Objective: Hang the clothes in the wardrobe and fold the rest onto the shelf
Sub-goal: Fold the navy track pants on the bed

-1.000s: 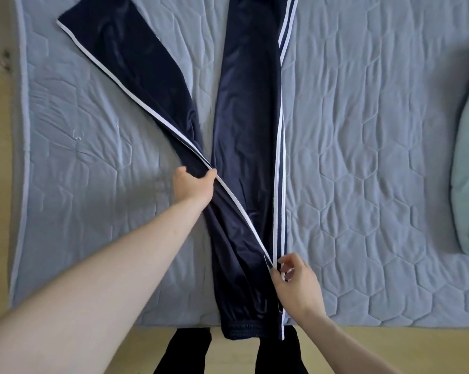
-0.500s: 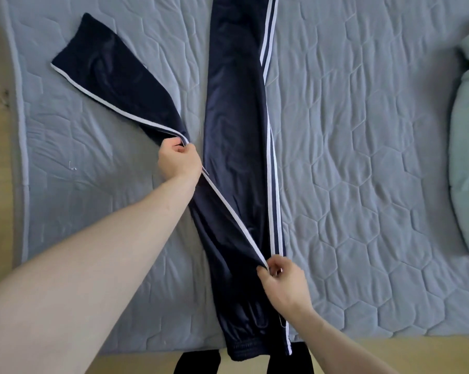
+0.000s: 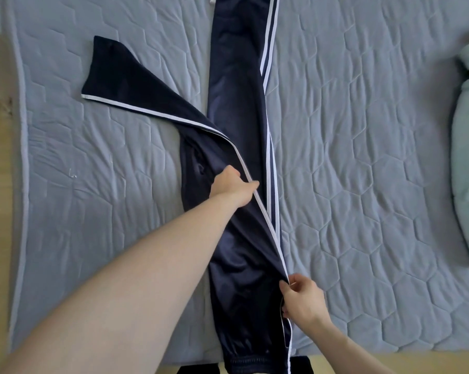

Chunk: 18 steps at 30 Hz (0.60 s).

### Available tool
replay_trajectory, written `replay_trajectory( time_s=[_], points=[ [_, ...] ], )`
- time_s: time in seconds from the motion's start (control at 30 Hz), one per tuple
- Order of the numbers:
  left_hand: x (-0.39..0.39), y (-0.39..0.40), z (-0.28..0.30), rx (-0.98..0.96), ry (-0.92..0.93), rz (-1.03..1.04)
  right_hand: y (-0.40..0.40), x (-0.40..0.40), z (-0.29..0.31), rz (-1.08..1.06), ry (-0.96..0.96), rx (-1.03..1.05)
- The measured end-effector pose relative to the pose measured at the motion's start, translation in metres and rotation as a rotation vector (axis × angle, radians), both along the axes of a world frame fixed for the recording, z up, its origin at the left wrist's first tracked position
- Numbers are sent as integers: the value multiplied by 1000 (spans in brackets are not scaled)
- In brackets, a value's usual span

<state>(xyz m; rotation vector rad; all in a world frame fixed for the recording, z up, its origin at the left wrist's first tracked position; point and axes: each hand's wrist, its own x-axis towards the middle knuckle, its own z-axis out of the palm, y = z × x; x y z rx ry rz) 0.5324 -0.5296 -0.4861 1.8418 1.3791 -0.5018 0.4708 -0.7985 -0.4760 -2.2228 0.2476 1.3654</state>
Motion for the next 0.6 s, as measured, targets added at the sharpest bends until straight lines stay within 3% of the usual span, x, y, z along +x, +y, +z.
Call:
replay_trajectory(
  time_s=[0.1, 0.2, 0.33, 0.47, 0.6],
  points=[
    [-5, -9, -10, -4, -30, -74, -2, -3, -4, 164, -4, -32],
    [-15, -9, -8, -47, -171, -122, -1, 3, -2, 264, 54, -91],
    [-45, 19, -7, 166, -309, -29, 24, 32, 18, 531, -45, -163],
    [-79, 77, -17, 432, -231, 62, 93, 71, 30, 438, -336, 77],
    [-83, 131, -29, 556, -33, 231, 184, 108, 13, 323, -463, 275]
  ],
)
